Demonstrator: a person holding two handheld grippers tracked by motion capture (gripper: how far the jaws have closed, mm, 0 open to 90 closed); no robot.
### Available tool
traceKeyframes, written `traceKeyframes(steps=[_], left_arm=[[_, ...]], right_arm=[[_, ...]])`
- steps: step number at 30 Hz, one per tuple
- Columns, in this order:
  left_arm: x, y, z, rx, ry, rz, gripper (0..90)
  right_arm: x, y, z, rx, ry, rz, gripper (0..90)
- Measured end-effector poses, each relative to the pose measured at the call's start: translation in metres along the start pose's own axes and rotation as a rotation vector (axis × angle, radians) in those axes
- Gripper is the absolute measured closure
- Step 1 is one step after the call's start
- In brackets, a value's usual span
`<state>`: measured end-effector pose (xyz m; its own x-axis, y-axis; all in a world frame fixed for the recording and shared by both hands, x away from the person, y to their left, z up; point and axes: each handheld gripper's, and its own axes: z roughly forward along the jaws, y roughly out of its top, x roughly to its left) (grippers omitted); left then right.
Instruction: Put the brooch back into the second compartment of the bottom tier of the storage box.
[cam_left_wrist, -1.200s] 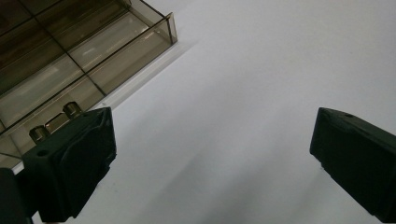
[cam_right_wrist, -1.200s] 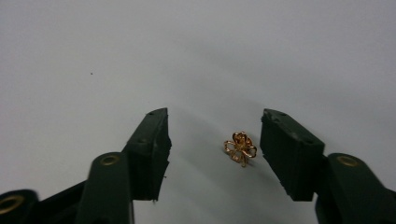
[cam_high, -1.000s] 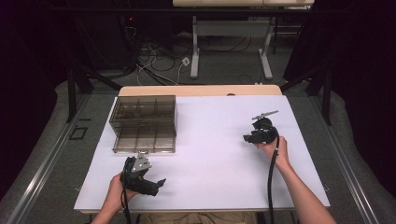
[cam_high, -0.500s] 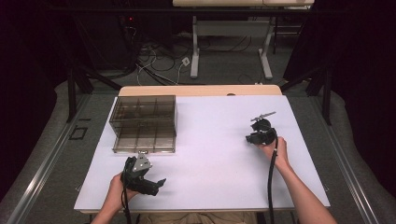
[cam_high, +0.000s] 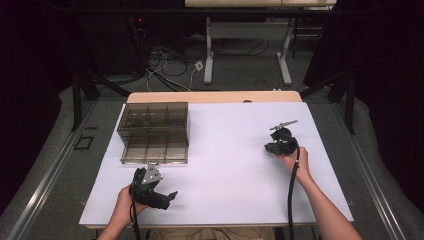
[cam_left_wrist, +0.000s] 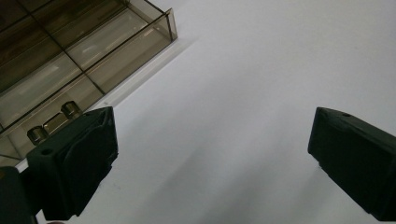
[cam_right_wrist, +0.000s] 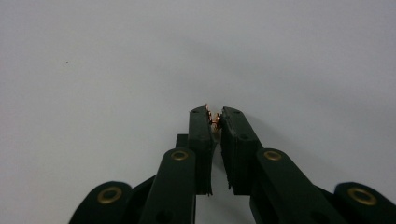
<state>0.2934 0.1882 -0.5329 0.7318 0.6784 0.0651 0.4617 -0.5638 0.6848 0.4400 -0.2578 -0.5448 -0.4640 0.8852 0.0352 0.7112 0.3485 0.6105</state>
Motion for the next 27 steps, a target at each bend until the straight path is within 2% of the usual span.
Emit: traceKeyframes(steps=[12, 13, 15, 18, 27], left_arm=[[0.000, 0.000, -0.001, -0.005, 0.001, -0.001, 1.6], [0.000, 0.000, -0.001, -0.005, 0.003, 0.001, 1.6], [0.000, 0.000, -0.001, -0.005, 0.003, 0.000, 1.6], [0.000, 0.000, -0.001, -0.005, 0.001, -0.002, 1.6], [0.000, 0.000, -0.001, -0.006, 0.003, -0.003, 1.6]], right_arm=[[-0.001, 0.000, -0.008, -0.019, 0.005, 0.003, 82.7], [-0.001, 0.000, -0.010, -0.021, -0.005, 0.007, 82.7], [-0.001, 0.000, -0.011, -0.027, 0.001, -0.009, 82.6], [-0.001, -0.001, -0.015, -0.028, -0.006, -0.015, 82.7], [0.006, 0.000, -0.020, -0.038, 0.016, -0.026, 82.6]])
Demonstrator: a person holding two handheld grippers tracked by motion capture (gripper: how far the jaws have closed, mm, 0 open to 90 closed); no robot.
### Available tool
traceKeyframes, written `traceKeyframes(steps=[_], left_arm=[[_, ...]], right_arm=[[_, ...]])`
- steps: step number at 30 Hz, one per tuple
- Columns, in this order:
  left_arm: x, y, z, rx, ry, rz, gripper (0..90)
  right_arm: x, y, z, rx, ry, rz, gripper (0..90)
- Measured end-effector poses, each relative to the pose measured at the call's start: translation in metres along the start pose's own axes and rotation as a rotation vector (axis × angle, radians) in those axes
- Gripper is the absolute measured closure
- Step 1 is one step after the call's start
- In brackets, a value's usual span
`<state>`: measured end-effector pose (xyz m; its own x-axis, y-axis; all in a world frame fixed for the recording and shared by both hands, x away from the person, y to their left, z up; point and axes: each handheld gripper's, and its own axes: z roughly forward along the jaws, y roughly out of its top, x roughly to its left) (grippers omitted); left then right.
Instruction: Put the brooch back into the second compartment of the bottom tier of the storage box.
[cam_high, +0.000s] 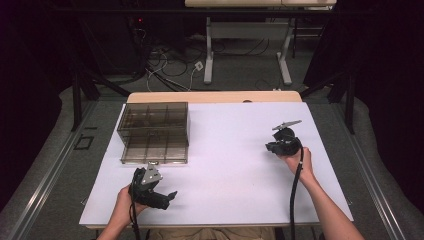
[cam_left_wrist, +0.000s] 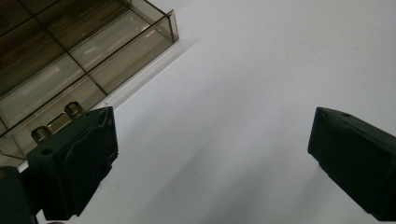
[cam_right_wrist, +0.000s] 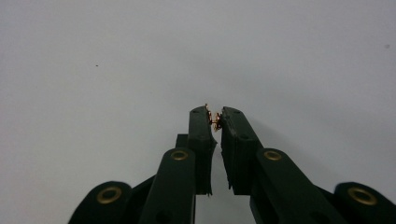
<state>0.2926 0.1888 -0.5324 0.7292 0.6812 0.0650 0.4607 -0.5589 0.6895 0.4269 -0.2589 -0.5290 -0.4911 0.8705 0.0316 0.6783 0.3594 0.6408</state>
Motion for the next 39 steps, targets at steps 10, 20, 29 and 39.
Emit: traceKeyframes(steps=[10, 20, 29, 39], left_arm=[[0.000, 0.000, 0.000, 0.002, 0.000, 0.002, 1.6], [0.000, 0.000, 0.000, 0.001, 0.002, 0.002, 1.6], [0.000, 0.000, 0.000, 0.001, 0.002, 0.003, 1.7], [0.000, 0.000, 0.000, 0.001, 0.003, 0.003, 1.7]], right_arm=[[0.013, 0.003, -0.003, -0.008, 0.034, -0.042, 82.5], [0.030, 0.005, -0.004, -0.006, 0.071, -0.069, 82.5], [0.043, 0.007, -0.004, -0.008, 0.094, -0.103, 82.5], [0.057, 0.010, -0.004, -0.028, 0.118, -0.156, 82.5]])
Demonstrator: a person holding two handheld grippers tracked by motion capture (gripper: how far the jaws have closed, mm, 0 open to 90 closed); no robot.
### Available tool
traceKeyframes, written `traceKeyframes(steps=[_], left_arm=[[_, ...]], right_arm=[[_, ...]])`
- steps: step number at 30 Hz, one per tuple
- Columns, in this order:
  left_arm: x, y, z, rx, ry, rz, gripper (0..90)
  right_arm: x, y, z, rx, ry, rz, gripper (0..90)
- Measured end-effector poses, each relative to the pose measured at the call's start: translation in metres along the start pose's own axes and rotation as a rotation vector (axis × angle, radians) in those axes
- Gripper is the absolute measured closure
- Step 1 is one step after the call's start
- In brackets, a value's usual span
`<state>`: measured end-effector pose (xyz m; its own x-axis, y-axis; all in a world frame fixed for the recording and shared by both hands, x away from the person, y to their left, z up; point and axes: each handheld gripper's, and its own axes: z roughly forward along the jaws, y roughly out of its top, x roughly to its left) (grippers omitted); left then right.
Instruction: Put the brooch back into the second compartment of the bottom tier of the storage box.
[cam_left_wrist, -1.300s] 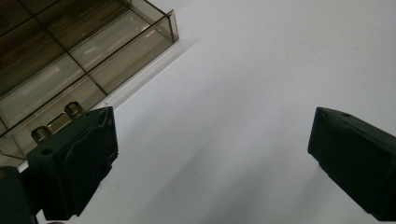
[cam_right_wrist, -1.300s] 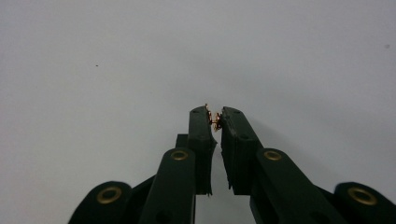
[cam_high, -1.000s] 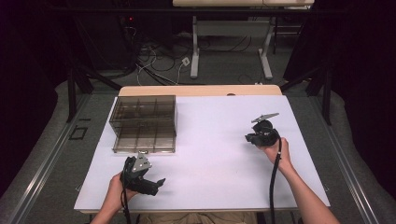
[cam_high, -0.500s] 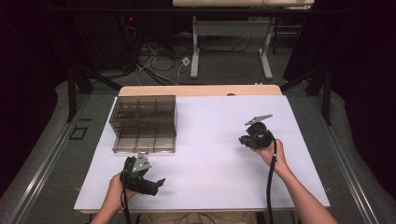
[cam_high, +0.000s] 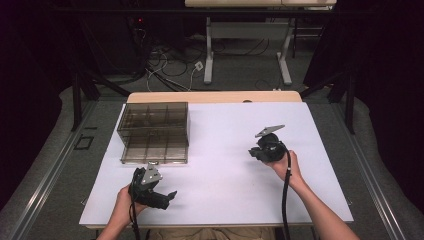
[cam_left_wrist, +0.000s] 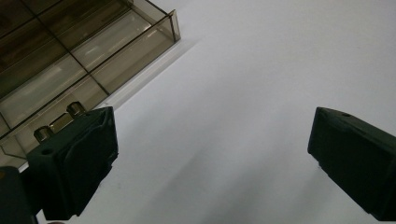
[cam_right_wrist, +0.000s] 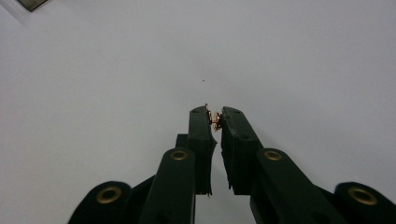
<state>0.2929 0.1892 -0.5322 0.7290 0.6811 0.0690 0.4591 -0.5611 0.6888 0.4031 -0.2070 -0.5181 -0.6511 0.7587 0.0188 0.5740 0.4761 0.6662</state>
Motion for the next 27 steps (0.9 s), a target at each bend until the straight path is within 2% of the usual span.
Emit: traceKeyframes(steps=[7, 8, 14, 15, 17, 20, 27], left_arm=[[0.000, 0.000, 0.000, -0.001, 0.000, 0.000, 1.7], [0.000, 0.000, 0.000, -0.001, 0.000, 0.000, 1.7], [0.000, 0.000, 0.001, 0.003, 0.000, 0.000, 1.8], [0.000, 0.000, 0.001, 0.003, -0.001, 0.000, 1.8], [0.000, 0.000, 0.001, 0.002, 0.000, 0.001, 1.8], [0.000, 0.000, 0.001, 0.002, -0.001, 0.000, 1.8], [0.000, 0.001, 0.001, 0.006, 0.002, 0.005, 1.8]], right_arm=[[0.013, 0.004, 0.002, -0.003, 0.021, -0.019, 82.5], [0.014, 0.004, 0.001, 0.012, 0.022, -0.029, 82.5], [0.025, 0.007, 0.004, -0.006, 0.029, -0.053, 82.5], [0.025, 0.008, 0.003, 0.007, 0.034, -0.074, 82.5], [0.029, 0.008, 0.004, 0.006, 0.036, -0.066, 82.5], [0.032, 0.009, 0.005, 0.010, 0.047, -0.084, 82.5], [0.041, 0.010, 0.008, 0.020, 0.074, -0.091, 82.5]])
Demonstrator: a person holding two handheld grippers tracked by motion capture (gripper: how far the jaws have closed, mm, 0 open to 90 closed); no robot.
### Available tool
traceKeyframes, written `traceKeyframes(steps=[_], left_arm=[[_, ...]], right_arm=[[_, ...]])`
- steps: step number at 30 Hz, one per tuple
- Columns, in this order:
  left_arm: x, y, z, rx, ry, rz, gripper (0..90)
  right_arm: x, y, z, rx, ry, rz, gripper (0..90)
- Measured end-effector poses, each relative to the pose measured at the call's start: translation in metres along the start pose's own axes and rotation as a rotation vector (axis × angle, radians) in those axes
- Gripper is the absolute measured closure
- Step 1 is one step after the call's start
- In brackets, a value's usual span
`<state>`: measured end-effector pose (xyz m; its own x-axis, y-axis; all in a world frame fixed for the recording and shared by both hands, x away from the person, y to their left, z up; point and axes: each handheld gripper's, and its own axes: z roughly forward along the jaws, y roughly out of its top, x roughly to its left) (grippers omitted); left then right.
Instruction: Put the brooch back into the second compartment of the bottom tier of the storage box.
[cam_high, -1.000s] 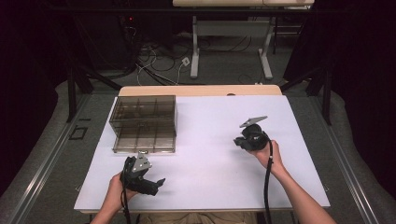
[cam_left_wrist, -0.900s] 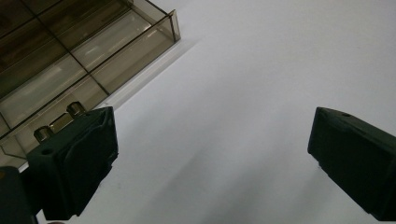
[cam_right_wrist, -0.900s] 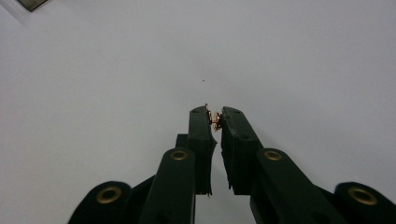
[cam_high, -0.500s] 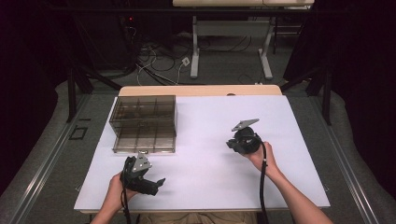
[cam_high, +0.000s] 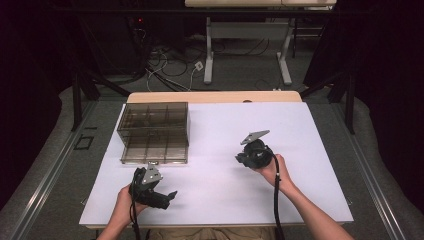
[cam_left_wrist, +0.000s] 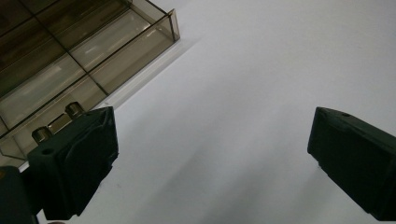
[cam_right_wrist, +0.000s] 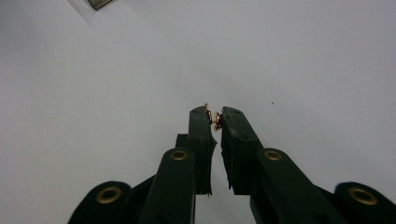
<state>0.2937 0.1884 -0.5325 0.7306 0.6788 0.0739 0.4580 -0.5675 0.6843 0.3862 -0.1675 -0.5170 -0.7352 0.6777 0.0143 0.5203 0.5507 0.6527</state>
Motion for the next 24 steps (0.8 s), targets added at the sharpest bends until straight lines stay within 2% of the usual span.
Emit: traceKeyframes(steps=[15, 24], left_arm=[[0.000, 0.000, -0.001, 0.000, 0.003, 0.003, 2.0], [0.000, 0.000, -0.001, -0.001, 0.003, 0.003, 2.0]], right_arm=[[0.015, 0.004, 0.007, -0.005, 0.040, -0.034, 82.4], [0.023, 0.006, 0.012, 0.013, 0.064, -0.048, 82.4]])
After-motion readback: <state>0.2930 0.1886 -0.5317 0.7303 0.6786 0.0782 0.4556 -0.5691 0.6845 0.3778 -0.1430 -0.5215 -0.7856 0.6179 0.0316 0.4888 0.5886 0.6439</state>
